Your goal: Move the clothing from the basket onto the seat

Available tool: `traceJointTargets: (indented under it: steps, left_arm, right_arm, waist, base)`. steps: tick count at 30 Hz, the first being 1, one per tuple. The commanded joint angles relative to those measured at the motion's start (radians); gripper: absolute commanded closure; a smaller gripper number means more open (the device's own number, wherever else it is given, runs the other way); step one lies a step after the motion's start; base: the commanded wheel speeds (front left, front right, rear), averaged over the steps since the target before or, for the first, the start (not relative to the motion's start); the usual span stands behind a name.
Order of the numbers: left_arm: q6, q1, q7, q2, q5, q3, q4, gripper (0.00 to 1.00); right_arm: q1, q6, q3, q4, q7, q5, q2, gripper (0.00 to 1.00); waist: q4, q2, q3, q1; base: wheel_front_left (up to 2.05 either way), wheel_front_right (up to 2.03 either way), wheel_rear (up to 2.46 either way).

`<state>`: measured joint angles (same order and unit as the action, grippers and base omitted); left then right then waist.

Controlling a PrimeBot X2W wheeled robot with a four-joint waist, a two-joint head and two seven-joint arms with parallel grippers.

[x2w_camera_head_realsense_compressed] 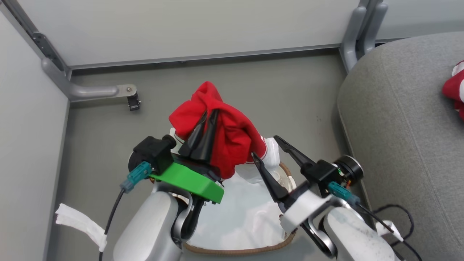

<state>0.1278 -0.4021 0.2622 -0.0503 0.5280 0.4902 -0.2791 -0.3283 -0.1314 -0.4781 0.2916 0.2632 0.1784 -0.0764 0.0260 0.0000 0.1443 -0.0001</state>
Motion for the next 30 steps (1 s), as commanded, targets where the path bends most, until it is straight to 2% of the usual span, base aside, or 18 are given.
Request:
traceJointTargets:
  steps: [1, 7, 14, 15, 16, 17, 24, 25, 26, 27, 28, 30]
  left_arm:
    - [0.004, -0.019, 0.004, -0.002, 0.013, 0.015, 0.004, 1.0]
    - [0.003, -0.042, 0.004, -0.002, 0.046, 0.075, 0.02, 1.0]
    - [-0.009, -0.067, 0.004, -0.002, 0.098, 0.144, 0.041, 1.0]
    - [-0.012, -0.07, 0.004, -0.002, 0.102, 0.148, 0.043, 1.0]
    - [-0.016, -0.071, 0.004, -0.002, 0.109, 0.152, 0.045, 1.0]
    - [-0.021, -0.071, 0.004, -0.002, 0.113, 0.154, 0.047, 1.0]
    - [-0.032, -0.062, 0.004, -0.002, 0.072, 0.131, 0.033, 1.0]
    - [-0.034, -0.058, 0.002, -0.002, 0.058, 0.121, 0.03, 0.94]
    - [-0.036, -0.054, 0.002, -0.002, 0.049, 0.109, 0.031, 0.67]
    - [-0.033, -0.05, 0.002, -0.002, 0.035, 0.108, 0.022, 0.14]
    - [-0.032, -0.05, 0.002, -0.005, 0.014, 0.105, 0.019, 0.0]
    - [-0.028, -0.044, 0.002, -0.007, -0.012, 0.087, 0.011, 0.0]
  right_arm:
    - [-0.047, 0.001, -0.035, 0.01, 0.002, 0.019, -0.019, 0.0]
    - [-0.22, 0.001, -0.159, 0.112, 0.002, 0.062, -0.049, 0.0]
    - [-0.336, 0.001, -0.265, 0.27, 0.002, 0.11, -0.022, 0.0]
    - [-0.342, 0.001, -0.265, 0.286, 0.002, 0.118, -0.018, 0.07]
    - [-0.348, 0.001, -0.261, 0.3, 0.002, 0.125, -0.012, 0.59]
    - [-0.35, 0.001, -0.259, 0.312, 0.002, 0.134, -0.006, 1.0]
    - [-0.318, 0.001, -0.201, 0.278, 0.002, 0.153, 0.004, 1.0]
    - [-0.308, 0.001, -0.188, 0.267, 0.002, 0.15, 0.003, 1.0]
    - [-0.302, 0.001, -0.181, 0.26, 0.002, 0.148, 0.003, 1.0]
    - [-0.295, 0.001, -0.168, 0.247, 0.002, 0.147, 0.002, 1.0]
    - [-0.291, 0.001, -0.16, 0.237, 0.002, 0.144, 0.002, 1.0]
    - [-0.272, 0.001, -0.14, 0.216, 0.002, 0.139, 0.003, 1.0]
  waist:
    - [0.019, 0.0, 0.012, 0.0001]
    - [0.067, 0.0, 0.035, 0.0001]
    - [0.132, 0.0, 0.056, 0.0001]
    - [0.138, 0.0, 0.057, 0.0001]
    - [0.145, 0.0, 0.059, 0.0001]
    - [0.148, 0.0, 0.061, 0.0001]
    - [0.122, 0.0, 0.07, 0.0001]
    - [0.109, 0.0, 0.071, 0.0001]
    - [0.093, 0.0, 0.073, 0.0001]
    - [0.075, 0.0, 0.075, 0.0001]
    - [0.056, 0.0, 0.077, 0.0001]
    - [0.01, 0.0, 0.083, 0.0001]
  base:
    - [0.0, 0.0, 0.0]
    - [0.0, 0.0, 0.0]
    - [0.0, 0.0, 0.0]
    - [0.0, 0.0, 0.0]
    - [0.0, 0.0, 0.0]
    - [0.0, 0.0, 0.0]
    - [0.0, 0.0, 0.0]
    - [0.0, 0.0, 0.0]
    - [0.0, 0.0, 0.0]
    - [0.0, 0.0, 0.0]
    - [0.0, 0.0, 0.0]
    - [0.0, 0.0, 0.0]
